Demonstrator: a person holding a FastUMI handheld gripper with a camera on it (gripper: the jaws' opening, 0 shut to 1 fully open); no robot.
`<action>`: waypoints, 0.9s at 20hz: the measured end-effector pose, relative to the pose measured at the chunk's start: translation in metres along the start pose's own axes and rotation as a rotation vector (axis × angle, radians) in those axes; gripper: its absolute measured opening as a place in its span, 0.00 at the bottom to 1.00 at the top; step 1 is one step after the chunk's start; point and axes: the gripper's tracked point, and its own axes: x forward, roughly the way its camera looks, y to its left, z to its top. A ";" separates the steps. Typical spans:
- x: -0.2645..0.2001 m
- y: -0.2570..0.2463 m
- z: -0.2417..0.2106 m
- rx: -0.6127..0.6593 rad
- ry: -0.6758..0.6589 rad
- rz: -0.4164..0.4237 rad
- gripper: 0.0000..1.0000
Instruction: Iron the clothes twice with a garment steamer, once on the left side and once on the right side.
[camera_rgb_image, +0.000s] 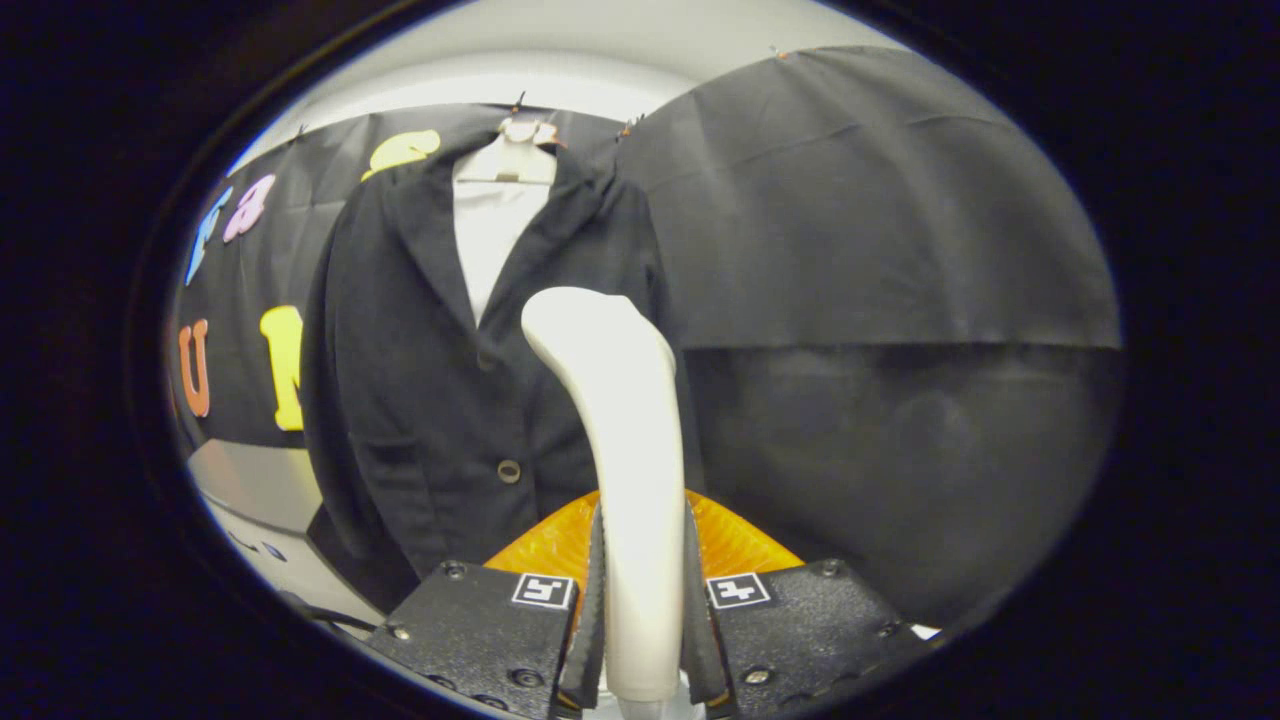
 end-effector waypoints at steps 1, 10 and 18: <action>0.001 -0.004 0.015 0.004 -0.029 0.003 0.35; 0.037 -0.019 0.139 0.032 -0.261 0.028 0.35; 0.076 -0.005 0.197 0.011 -0.349 0.089 0.35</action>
